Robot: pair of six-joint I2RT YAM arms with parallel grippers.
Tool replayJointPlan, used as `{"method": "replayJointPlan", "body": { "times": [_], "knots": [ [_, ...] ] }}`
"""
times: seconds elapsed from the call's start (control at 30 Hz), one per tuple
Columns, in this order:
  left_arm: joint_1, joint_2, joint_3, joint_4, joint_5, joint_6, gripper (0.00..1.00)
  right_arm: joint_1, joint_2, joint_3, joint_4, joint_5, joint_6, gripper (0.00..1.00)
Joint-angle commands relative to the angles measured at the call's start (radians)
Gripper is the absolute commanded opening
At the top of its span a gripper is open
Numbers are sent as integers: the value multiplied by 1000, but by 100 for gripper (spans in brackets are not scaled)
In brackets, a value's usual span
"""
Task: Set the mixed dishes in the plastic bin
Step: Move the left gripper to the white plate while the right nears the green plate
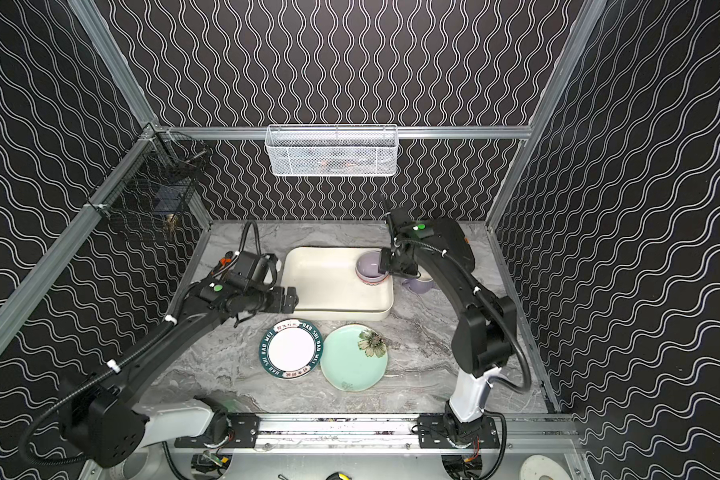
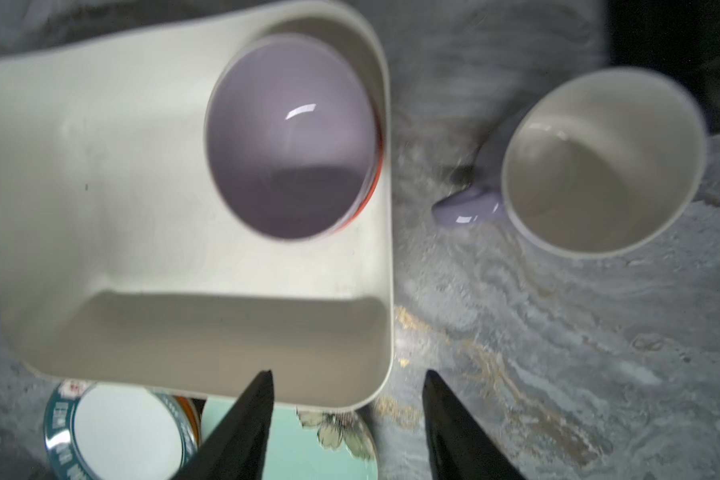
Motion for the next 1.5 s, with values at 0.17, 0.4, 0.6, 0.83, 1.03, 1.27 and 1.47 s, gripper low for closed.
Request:
{"method": "replayJointPlan", "body": {
  "times": [0.17,0.4,0.6,0.83,1.03,1.27,1.47],
  "knots": [
    [2,-176,-169,-103,-53,-190,98,151,-159,-252,103,-95,68,58],
    [1,-202,-247,-109,-33,-331,95,183,-264,-338,107,-89,92,59],
    [0,-261,-347,-52,26,-472,91,187,-364,-412,94,-77,122,59],
    [-1,-307,-424,-2,39,-552,81,189,-452,-484,72,-67,143,59],
    [-5,-277,-452,55,51,-575,65,189,-491,-535,57,-61,134,59],
    [-14,-267,-472,83,34,-601,52,190,-505,-556,64,-58,117,59],
    [-15,-263,-515,145,46,-624,43,189,-475,-523,64,-49,95,59]
  ]
}}
